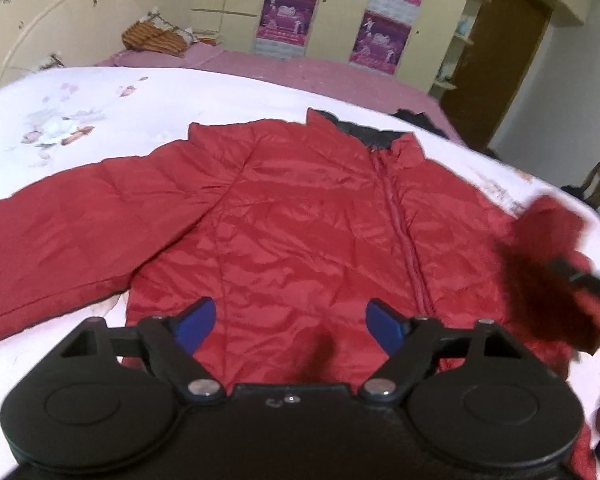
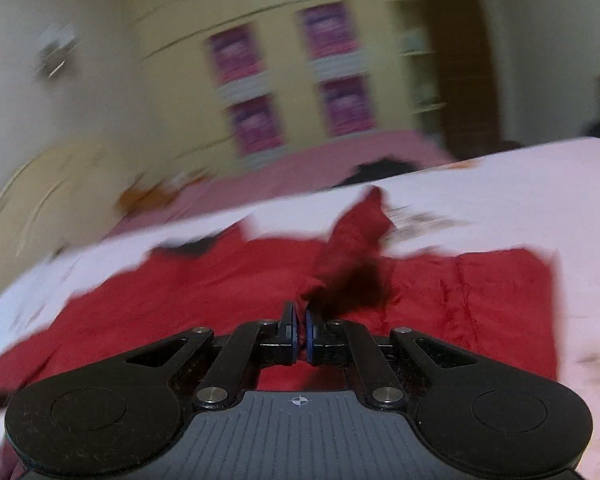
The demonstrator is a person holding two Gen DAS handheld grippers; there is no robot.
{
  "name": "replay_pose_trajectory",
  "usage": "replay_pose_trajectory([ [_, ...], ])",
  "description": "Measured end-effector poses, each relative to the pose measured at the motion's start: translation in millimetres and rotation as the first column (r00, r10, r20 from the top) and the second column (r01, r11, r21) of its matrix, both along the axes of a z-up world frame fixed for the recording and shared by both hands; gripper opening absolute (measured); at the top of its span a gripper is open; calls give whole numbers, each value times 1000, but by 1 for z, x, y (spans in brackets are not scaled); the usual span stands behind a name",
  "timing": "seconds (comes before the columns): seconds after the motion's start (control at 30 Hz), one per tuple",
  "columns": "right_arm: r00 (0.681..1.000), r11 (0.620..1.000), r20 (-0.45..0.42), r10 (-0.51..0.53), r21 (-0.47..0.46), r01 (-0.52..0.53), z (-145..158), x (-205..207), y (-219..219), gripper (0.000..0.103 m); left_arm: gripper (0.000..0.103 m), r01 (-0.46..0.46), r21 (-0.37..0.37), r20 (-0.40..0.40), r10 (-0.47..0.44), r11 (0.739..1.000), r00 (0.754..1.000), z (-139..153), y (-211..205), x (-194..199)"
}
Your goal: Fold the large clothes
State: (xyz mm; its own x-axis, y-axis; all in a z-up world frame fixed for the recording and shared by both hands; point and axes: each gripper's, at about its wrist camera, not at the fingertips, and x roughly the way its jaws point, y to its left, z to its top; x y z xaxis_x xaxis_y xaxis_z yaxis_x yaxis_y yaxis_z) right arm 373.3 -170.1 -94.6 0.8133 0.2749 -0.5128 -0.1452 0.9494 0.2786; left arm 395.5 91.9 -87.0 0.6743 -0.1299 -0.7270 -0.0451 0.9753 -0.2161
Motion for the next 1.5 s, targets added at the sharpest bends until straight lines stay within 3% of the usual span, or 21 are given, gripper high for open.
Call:
replay_pose_trajectory([
  [0.2,977,975,-64,205,-73,-210,-19,-5,100,3,79,12,-85,27,-10,996,1000,-1,28,9],
  [0.33,951,953,-125,282,-74,-292,-41,8,134,4,79,46,-160,16,-44,986,999,-6,42,13],
  [0.47,945,940,-120,304,-124,-318,-51,16,157,6,93,73,-180,28,-69,981,997,-7,43,15],
  [0.53,950,940,-90,300,-140,-310,-48,13,158,29,93,90,-190,29,-86,978,996,-7,40,20],
  [0.57,957,948,-65,284,-134,-290,-45,9,154,54,92,99,-202,28,-95,974,995,-8,38,22],
  [0.6,963,954,-40,266,-134,-269,-41,5,148,62,92,107,-215,27,-103,971,994,-10,36,25],
  [0.67,964,955,-17,264,-133,-264,-32,-2,139,61,91,121,-240,23,-119,963,993,-13,30,33],
  [0.7,966,958,-5,257,-132,-256,-29,-4,133,56,90,124,-246,19,-123,961,992,-16,26,37],
  [0.73,973,964,3,232,-133,-230,-26,-4,123,46,88,120,-239,4,-123,964,992,-20,21,42],
  [0.77,979,971,-8,203,-130,-202,-24,-2,115,23,82,109,-219,-23,-117,970,993,-24,17,48],
  [0.8,987,979,-18,162,-118,-163,-24,0,105,13,73,99,-195,-48,-111,976,993,-30,13,54],
  [0.83,994,989,-19,105,-98,-107,-23,1,89,12,66,98,-181,-62,-111,979,992,-34,10,58],
  [0.9,1000,998,-24,13,-68,-15,-21,1,61,12,20,124,-142,-60,-133,982,989,-41,2,66],
  [0.93,999,998,-27,-20,-58,18,-20,1,50,12,17,140,-132,-49,-147,981,988,-42,0,69],
  [1.03,994,994,-24,-107,-39,106,-16,1,17,12,17,131,-103,69,-124,986,990,-21,0,61],
  [1.17,982,982,-34,-185,-29,185,-13,0,-16,12,17,2,-16,169,1,1000,986,-3,27,41],
  [1.27,976,978,-66,-208,-31,206,-18,2,-36,12,17,-12,-18,80,13,1000,997,-21,40,46],
  [1.4,972,977,-97,-213,-45,209,-26,12,-46,12,17,3,15,62,-4,1000,998,-31,30,49],
  [1.5,978,979,-75,-197,-61,193,-27,25,-45,12,17,-8,28,56,7,1000,998,-36,27,53],
])
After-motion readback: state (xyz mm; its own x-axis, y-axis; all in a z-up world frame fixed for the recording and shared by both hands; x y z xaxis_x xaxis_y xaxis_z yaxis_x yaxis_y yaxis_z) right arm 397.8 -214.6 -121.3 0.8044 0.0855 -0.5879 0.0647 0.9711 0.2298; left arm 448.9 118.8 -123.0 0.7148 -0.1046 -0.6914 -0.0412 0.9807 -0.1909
